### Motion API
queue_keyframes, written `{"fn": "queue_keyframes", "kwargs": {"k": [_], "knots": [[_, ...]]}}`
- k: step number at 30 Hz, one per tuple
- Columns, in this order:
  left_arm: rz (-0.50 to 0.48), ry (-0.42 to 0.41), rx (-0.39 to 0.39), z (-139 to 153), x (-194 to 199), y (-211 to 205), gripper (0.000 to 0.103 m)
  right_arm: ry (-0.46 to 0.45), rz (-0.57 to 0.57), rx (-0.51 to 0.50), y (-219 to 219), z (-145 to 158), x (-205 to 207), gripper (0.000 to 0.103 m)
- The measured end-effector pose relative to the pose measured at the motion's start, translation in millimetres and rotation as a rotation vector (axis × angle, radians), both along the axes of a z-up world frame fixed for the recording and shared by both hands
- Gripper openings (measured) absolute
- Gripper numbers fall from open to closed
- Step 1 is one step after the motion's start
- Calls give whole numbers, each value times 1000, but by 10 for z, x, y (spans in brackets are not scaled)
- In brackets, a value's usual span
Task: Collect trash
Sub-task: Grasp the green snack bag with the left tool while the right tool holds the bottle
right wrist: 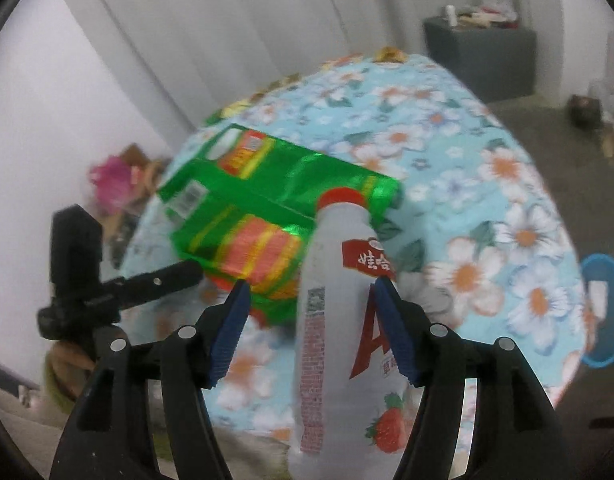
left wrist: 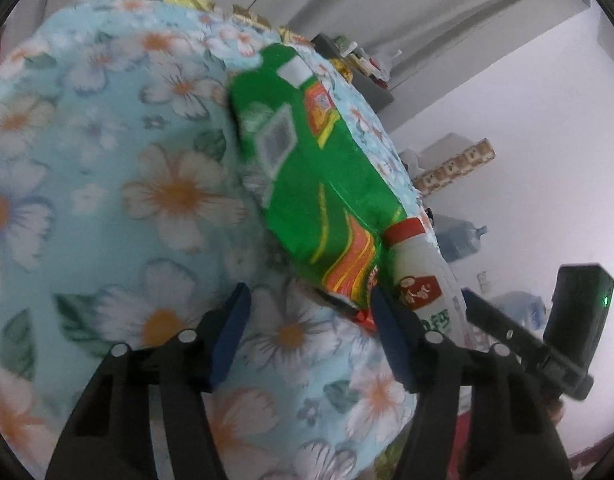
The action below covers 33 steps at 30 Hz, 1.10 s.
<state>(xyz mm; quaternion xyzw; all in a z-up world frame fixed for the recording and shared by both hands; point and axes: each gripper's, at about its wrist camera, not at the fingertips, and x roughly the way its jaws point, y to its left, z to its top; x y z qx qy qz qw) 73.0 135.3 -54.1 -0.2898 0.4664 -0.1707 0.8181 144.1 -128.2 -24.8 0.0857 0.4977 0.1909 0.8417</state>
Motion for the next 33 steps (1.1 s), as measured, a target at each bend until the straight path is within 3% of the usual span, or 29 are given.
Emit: {"fn": "queue_keyframes", "kwargs": {"k": [4, 12, 14, 19, 22, 33], "knots": [[7, -7, -65, -46, 203, -139, 51, 42, -53, 53, -193, -84, -37, 63], [8, -93, 74, -17, 409, -584, 35, 75, -121, 69, -346, -150, -119, 63], [13, -112, 105, 5, 402, -651, 29, 79, -137, 76, -382, -178, -126, 58], [-2, -128, 130, -21, 427, -719, 18, 86, -169, 132, -501, -194, -191, 55], [-32, -113, 129, -5, 387, -652, 6, 89, -194, 174, -602, -185, -208, 52], [-156, -117, 185, 309, 128, -374, 4, 73, -216, 173, -712, -111, -271, 51]]}}
